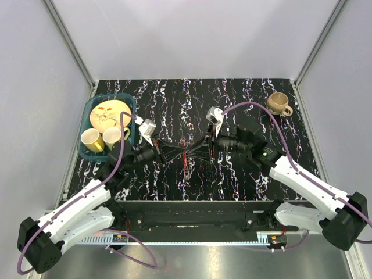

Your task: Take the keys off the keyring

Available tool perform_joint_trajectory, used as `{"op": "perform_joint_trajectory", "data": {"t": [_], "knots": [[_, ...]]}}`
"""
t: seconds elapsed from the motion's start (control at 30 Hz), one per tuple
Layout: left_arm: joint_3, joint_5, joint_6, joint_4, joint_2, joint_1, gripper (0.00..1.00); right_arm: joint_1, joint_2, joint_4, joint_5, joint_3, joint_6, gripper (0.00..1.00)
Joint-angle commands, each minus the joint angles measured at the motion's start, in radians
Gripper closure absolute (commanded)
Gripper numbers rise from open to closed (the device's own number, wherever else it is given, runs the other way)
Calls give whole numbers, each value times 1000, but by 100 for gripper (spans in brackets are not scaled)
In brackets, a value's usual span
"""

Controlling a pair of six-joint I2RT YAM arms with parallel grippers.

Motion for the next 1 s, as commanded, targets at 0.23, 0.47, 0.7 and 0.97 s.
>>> {"op": "perform_joint_trajectory", "data": {"t": [0.23, 0.47, 0.7, 0.97], "knots": [[77, 166, 73, 75, -35, 4, 100, -129, 46, 94, -375, 66, -11, 55], [79, 174, 65, 83, -40, 4, 100, -129, 80, 347, -474, 6, 168, 61], [80, 182, 47, 98, -38, 4, 100, -129, 132, 439, -502, -20, 254, 63], [82, 177, 35, 106, -41, 4, 100, -129, 143, 465, -505, -44, 268, 63]]}}
